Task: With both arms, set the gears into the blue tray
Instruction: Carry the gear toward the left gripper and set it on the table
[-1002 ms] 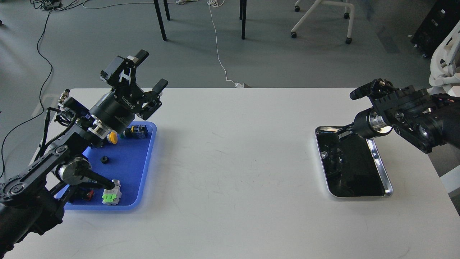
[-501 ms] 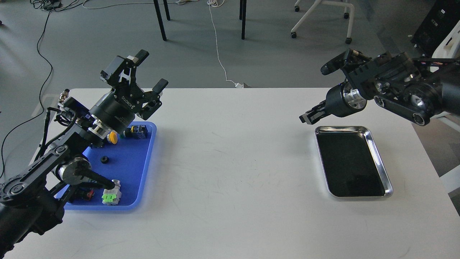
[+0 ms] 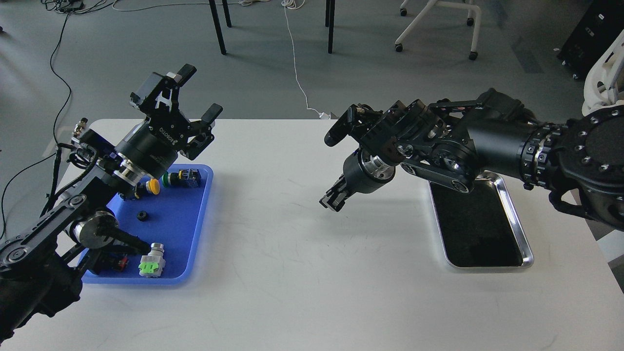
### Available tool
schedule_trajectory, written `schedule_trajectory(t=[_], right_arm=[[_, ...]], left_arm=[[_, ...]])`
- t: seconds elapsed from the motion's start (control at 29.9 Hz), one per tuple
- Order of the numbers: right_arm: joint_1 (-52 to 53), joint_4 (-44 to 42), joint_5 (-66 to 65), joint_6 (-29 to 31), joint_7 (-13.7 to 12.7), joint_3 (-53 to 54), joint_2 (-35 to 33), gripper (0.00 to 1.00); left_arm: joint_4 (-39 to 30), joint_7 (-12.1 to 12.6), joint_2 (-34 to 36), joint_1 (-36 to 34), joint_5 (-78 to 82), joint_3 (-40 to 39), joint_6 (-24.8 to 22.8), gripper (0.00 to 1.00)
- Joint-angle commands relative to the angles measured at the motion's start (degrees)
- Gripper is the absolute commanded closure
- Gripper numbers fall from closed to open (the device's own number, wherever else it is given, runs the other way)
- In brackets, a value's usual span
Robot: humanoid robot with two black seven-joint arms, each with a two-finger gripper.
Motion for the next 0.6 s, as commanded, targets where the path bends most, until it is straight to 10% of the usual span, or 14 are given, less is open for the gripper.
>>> schedule_trajectory(t=[0.0, 0.57], right_arm=[[-1.1, -0.1, 0.1, -0.6, 0.0, -1.0, 0.1, 0.83], [-3.6, 0.5, 0.4, -1.0, 0.0, -1.4, 0.1, 0.81]], left_arm=[[0.0, 0.0, 0.1, 0.0, 0.0, -0.1, 0.0, 0.02], [0.0, 0.0, 0.1, 0.0, 0.0, -0.1, 0.0, 0.02]])
